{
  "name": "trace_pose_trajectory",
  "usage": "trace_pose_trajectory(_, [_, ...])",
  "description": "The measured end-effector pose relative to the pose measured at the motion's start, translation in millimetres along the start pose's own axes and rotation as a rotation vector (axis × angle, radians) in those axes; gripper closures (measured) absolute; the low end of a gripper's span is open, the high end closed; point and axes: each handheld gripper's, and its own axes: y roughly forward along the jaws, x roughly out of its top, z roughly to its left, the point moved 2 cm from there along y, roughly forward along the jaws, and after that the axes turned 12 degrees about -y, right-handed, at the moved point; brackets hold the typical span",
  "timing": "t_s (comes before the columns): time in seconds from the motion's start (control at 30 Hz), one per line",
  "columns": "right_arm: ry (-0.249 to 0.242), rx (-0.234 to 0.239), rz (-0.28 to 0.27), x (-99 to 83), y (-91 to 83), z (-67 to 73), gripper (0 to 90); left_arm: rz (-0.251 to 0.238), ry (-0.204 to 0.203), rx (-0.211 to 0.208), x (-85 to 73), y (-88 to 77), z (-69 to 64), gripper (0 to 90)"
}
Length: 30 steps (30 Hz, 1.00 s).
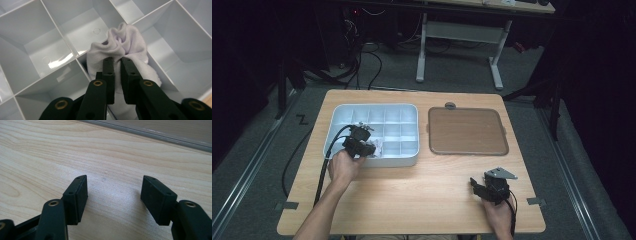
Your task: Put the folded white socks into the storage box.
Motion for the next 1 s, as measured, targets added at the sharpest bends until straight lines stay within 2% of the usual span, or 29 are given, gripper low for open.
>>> trace_pose_trajectory(0.4, [-0.001, 0.000, 0.000, 0.0, 0.0, 0.1, 39.1, 0.031, 0.005, 0.011, -3.1, 7.2, 3.9, 83.5])
trace_pose_trajectory(0.5, [-0.001, 0.000, 0.000, 0.0, 0.0, 0.1, 39.1, 0.036, 0.025, 0.018, -4.8, 9.4, 4.9, 83.8])
trace_pose_trajectory(0.7, [-0.001, 0.000, 0.000, 0.0, 0.0, 0.1, 39.1, 0.053, 0.038, 0.033, -4.7, 11.0, 4.2, 84.1])
trace_pose_trajectory(0.8, [-0.001, 0.000, 0.000, 0.0, 0.0, 0.1, 39.1, 0.051, 0.047, 0.023, -4.8, 10.2, 5.2, 83.6])
trace_pose_trajectory(0.87, [0.000, 0.000, 0.000, 0.0, 0.0, 0.1, 39.0, 0.038, 0.044, 0.008, -5.2, 8.5, 6.8, 83.4])
trace_pose_trajectory(1.0, [0.000, 0.000, 0.000, 0.0, 0.0, 0.1, 39.1, 0.042, 0.031, -0.001, -4.2, 7.4, 7.2, 82.6])
